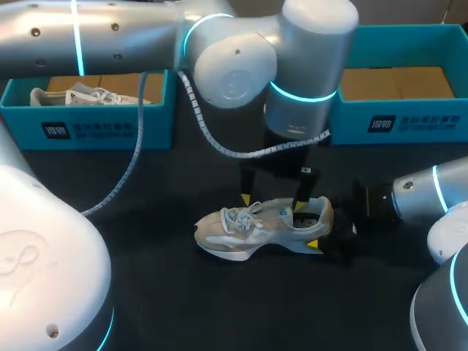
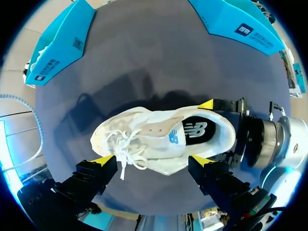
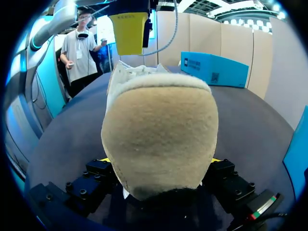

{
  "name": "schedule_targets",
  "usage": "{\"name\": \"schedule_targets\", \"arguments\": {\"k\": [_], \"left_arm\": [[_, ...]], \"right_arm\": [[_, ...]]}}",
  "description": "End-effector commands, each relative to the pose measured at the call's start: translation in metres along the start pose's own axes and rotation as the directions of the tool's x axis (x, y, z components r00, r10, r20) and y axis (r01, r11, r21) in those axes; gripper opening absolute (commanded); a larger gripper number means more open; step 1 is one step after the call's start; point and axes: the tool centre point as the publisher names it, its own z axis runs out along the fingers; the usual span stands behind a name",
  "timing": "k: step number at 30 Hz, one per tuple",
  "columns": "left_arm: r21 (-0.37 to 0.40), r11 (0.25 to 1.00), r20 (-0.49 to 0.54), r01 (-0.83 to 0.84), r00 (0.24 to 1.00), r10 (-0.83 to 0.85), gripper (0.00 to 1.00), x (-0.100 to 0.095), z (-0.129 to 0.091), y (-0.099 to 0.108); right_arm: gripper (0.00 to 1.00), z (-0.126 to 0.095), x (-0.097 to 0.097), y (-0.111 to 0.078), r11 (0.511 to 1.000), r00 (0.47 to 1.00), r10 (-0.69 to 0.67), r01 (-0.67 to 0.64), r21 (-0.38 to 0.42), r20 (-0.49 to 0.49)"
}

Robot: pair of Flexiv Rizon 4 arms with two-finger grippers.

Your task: Take the shoe out of the shoebox, open the shoe tongue, remove and reinsert the insole, then place the shoe into the shoebox

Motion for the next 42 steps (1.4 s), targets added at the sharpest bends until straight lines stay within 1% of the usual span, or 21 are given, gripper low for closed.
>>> {"name": "schedule_targets", "arguments": {"k": [1,22,30,37,42], "left_arm": [[-0.001,1.000,0.008,0.008,1.000,-0.008,1.00,0.003,0.005,-0.003],[0.018,0.997,0.061,0.080,0.995,-0.081,1.00,0.004,0.017,-0.001],[0.012,0.995,0.075,0.103,0.992,-0.103,1.00,0.008,0.024,-0.006],[-0.006,0.993,0.039,0.120,0.992,-0.120,1.00,0.016,0.034,-0.014],[-0.007,0.993,0.016,0.122,0.992,-0.122,1.00,0.022,0.036,-0.018]], "right_arm": [[0.00,0.001,-0.001,-0.001,1.000,1.000,0.001,-0.001,0.005,0.002],[0.00,0.001,-0.001,-0.001,1.000,1.000,0.001,-0.001,0.005,0.002],[0.00,0.001,-0.001,-0.001,1.000,1.000,0.001,-0.001,0.005,0.002],[0.00,0.001,-0.001,-0.001,1.000,1.000,0.001,-0.001,0.005,0.002],[0.00,0.001,-0.001,-0.001,1.000,1.000,0.001,-0.001,0.005,0.002]]}}
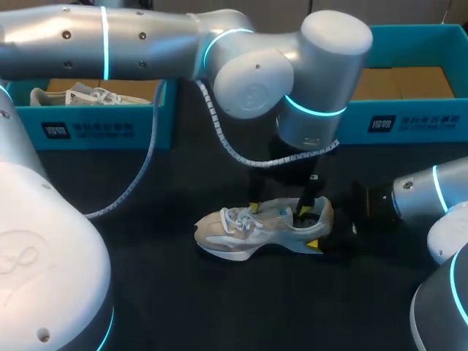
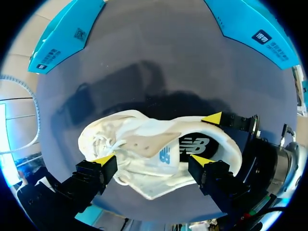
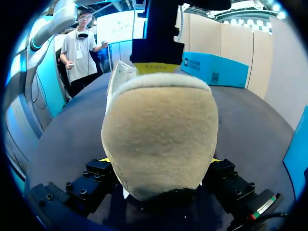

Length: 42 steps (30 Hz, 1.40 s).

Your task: Take the shoe out of the shoebox, open the shoe tongue, remove and reinsert the insole, then place the shoe into the shoebox

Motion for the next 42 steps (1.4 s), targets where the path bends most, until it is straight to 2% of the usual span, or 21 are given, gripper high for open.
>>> {"name": "schedule_targets", "arguments": {"k": [1,11,20,33,42], "left_arm": [[-0.006,1.000,-0.014,0.008,1.000,-0.008,1.00,0.005,0.006,-0.004],[-0.006,1.000,0.032,0.013,0.999,-0.012,1.00,0.012,0.014,-0.006],[-0.009,1.000,0.085,0.021,0.996,-0.020,1.00,0.010,0.026,-0.005],[0.028,0.999,0.201,0.047,0.978,-0.051,1.00,-0.019,0.022,0.002],[0.017,0.997,0.186,0.077,0.979,-0.079,1.00,-0.035,0.011,0.009]], "right_arm": [[0.00,0.001,-0.001,-0.001,1.000,1.000,0.001,-0.001,0.005,0.001],[0.00,0.001,-0.001,-0.001,1.000,1.000,0.001,-0.001,0.005,0.001],[0.00,0.001,-0.001,-0.001,1.000,1.000,0.001,-0.001,0.005,0.001],[0.00,0.001,-0.001,-0.001,1.000,1.000,0.001,-0.001,0.005,0.001],[0.00,0.001,-0.001,-0.001,1.000,1.000,0.001,-0.001,0.005,0.001]]}}
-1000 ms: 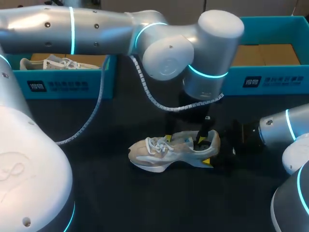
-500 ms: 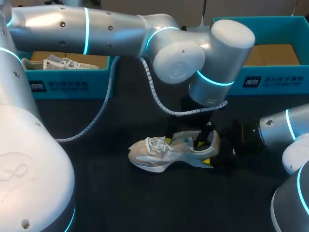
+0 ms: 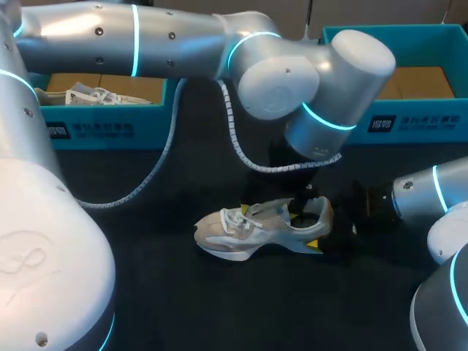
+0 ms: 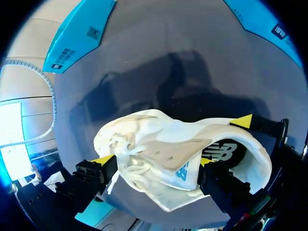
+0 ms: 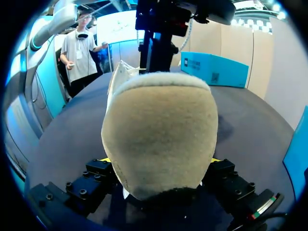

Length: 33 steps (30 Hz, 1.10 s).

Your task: Take the shoe out of the shoebox, open the shoe tongue, remove and reinsert the insole, then place the shoe into the shoebox

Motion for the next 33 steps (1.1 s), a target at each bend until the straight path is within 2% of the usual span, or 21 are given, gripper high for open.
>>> {"name": "schedule_targets", "arguments": {"k": [1,3,4,5,6,10,12,14,16,26,33], "left_arm": [[0.012,0.998,-0.016,0.062,0.998,-0.062,1.00,-0.012,-0.005,0.011],[0.011,0.997,-0.023,0.070,0.997,-0.070,0.98,-0.015,-0.008,0.014],[0.011,0.997,-0.026,0.071,0.997,-0.071,0.89,-0.016,-0.009,0.015],[0.006,0.998,-0.035,0.069,0.997,-0.068,0.76,-0.016,-0.010,0.017],[-0.005,0.998,-0.049,0.068,0.997,-0.068,0.54,-0.018,-0.012,0.018],[-0.007,0.998,-0.066,0.066,0.996,-0.067,0.27,-0.021,-0.018,0.022],[-0.007,0.998,-0.083,0.065,0.994,-0.065,0.15,-0.024,-0.022,0.024],[-0.012,0.998,-0.096,0.064,0.993,-0.065,0.11,-0.027,-0.024,0.025],[-0.015,0.998,-0.106,0.065,0.992,-0.066,0.00,-0.029,-0.026,0.026],[-0.001,0.997,-0.136,0.077,0.988,-0.076,0.00,-0.044,-0.033,0.032],[-0.004,0.995,-0.148,0.103,0.984,-0.102,0.00,-0.058,-0.029,0.033]], "right_arm": [[0.00,0.001,-0.001,-0.001,1.000,1.000,0.001,-0.001,0.005,0.002],[0.00,0.001,-0.001,-0.001,1.000,1.000,0.001,-0.001,0.005,0.002],[0.00,0.001,-0.001,-0.001,1.000,1.000,0.001,-0.001,0.005,0.002],[0.00,0.001,-0.001,-0.001,1.000,1.000,0.001,-0.001,0.005,0.002],[0.00,0.001,-0.001,-0.001,1.000,1.000,0.001,-0.001,0.005,0.002],[0.00,0.001,-0.001,-0.001,1.000,1.000,0.001,-0.001,0.005,0.002],[0.00,0.001,-0.001,-0.001,1.000,1.000,0.001,-0.001,0.005,0.002],[0.00,0.001,-0.001,-0.001,1.000,1.000,0.001,-0.001,0.005,0.002],[0.00,0.001,-0.001,-0.001,1.000,1.000,0.001,-0.001,0.005,0.002],[0.00,0.001,-0.001,-0.001,1.000,1.000,0.001,-0.001,0.005,0.002],[0.00,0.001,-0.001,-0.001,1.000,1.000,0.001,-0.001,0.005,0.002]]}}
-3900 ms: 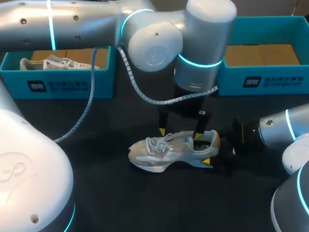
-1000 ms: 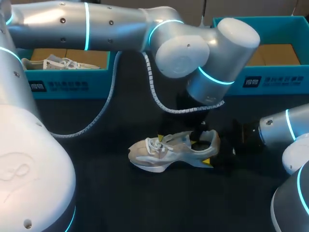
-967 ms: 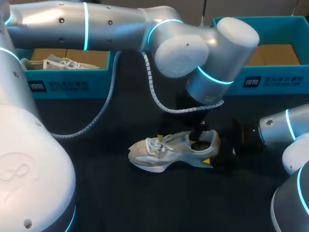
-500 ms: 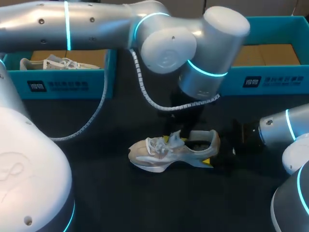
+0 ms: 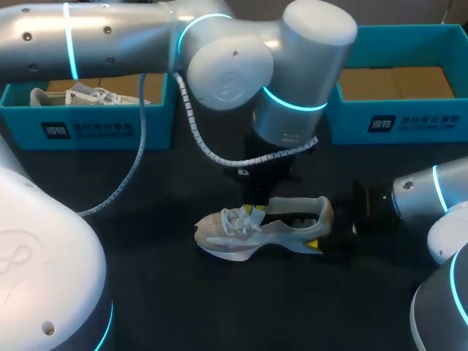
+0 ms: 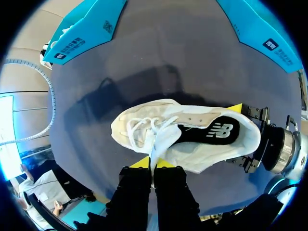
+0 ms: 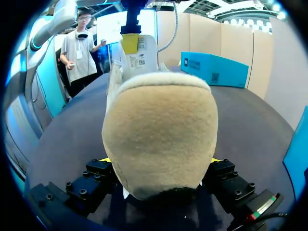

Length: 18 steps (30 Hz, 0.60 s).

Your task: Take the shoe out of the shoebox, open the shoe tongue, remove and reinsert the insole, then place the shoe into the shoebox

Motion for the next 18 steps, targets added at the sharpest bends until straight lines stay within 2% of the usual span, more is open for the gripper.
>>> {"name": "schedule_targets", "arguments": {"k": [1,8,18], "left_arm": [[0.011,0.996,-0.021,0.085,0.996,-0.085,0.00,-0.015,0.002,0.006],[0.008,0.994,-0.042,0.106,0.994,-0.105,0.00,-0.031,0.008,0.005],[0.001,0.988,-0.021,0.157,0.987,-0.157,0.00,-0.043,0.033,0.001]], "right_arm": [[0.00,0.001,-0.001,-0.001,1.000,1.000,0.001,-0.001,0.005,0.002],[0.00,0.001,-0.001,-0.001,1.000,1.000,0.001,-0.001,0.005,0.002],[0.00,0.001,-0.001,-0.001,1.000,1.000,0.001,-0.001,0.005,0.002]]}}
